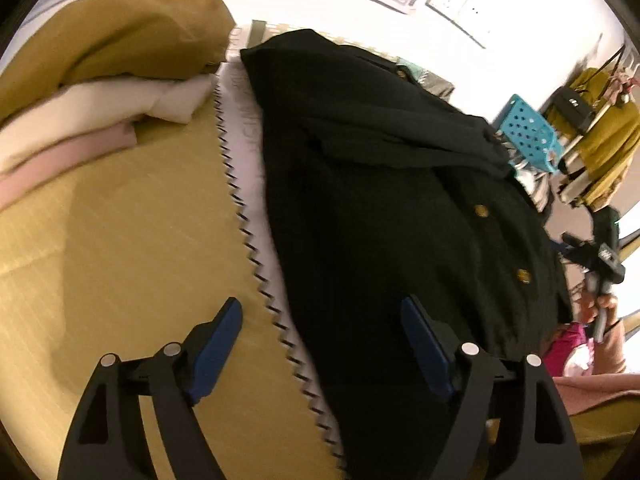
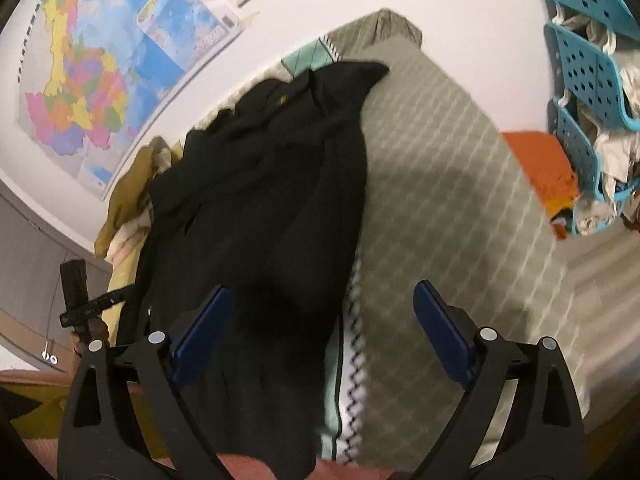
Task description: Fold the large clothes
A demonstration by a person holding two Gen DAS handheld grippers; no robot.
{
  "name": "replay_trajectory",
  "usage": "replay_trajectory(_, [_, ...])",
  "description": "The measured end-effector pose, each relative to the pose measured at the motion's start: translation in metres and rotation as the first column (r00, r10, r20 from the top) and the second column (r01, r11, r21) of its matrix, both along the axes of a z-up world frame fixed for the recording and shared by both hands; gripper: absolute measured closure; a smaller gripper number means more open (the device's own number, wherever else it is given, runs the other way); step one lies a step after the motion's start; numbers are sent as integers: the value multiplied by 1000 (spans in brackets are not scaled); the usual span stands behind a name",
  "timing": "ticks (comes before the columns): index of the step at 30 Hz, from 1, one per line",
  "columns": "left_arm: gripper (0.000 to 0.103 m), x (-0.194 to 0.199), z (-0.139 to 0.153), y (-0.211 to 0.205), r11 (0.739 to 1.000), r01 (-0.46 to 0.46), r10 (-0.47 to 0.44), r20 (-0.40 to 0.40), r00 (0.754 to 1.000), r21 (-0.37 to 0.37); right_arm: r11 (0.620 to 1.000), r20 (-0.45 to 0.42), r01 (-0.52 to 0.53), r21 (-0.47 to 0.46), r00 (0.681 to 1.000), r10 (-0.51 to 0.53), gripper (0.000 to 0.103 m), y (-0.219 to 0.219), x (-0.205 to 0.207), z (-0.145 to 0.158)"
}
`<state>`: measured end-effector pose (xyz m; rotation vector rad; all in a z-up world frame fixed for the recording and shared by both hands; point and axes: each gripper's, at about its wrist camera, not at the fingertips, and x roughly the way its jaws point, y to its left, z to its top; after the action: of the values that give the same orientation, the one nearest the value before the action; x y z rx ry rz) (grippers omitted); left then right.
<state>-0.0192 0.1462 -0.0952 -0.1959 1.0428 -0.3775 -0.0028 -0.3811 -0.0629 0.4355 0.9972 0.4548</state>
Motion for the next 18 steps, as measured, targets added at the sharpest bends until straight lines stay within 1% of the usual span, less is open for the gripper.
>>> replay_trajectory(1, [25,-2,-1,-4,999,17,-17,-15,1000,-27,1000,-3,-16,11,1000,16,12,4,-2,-2])
replay_trajectory(4, [24,-9,-2,-19,996,71,-74,-41,996,-57,998,0,-68,6,998,68,10,18,-6,-4])
replay_trajectory(6, [21,-15,-3,-24,992,95,-100,-56,993,-80,993,-3,-113,40,994,113,10,28,-8,-4])
replay_trajectory(8, [21,-22,-3,-28,986,114,-123,-72,990,-124,985,-3,-156,73,988,157,11,35,-11,-4])
replay_trajectory(9, [21,-25,-4,-28,980,122,-136,-82,987,-159,978,-3,-189,93,982,190,11,42,-14,-6])
replay_trajectory(10, [21,-26,-6,-28,968,126,-151,-103,983,-216,976,-3,-197,95,980,198,10,45,-14,-5])
replay_trajectory(11, [21,-28,-8,-29,961,124,-155,-111,982,-246,975,3,-201,91,979,202,10,47,-15,-5])
replay_trajectory(12, [20,-30,-8,-29,960,119,-151,-107,983,-254,974,6,-199,109,980,200,10,47,-15,-5])
replay_trajectory(14, [18,-28,-9,-30,955,112,-145,-103,984,-274,963,4,-190,189,981,193,11,44,-12,-7])
replay_trajectory(16, [17,-22,-11,-29,945,79,-119,-111,987,-316,953,19,-203,226,979,204,15,44,-14,-7])
replay_trajectory(17, [18,-20,-11,-28,944,69,-111,-111,988,-322,951,22,-209,228,978,210,16,45,-14,-6])
replay_trajectory(18, [23,-19,-11,-28,945,59,-99,-109,989,-321,948,31,-217,231,976,216,17,47,-16,-5])
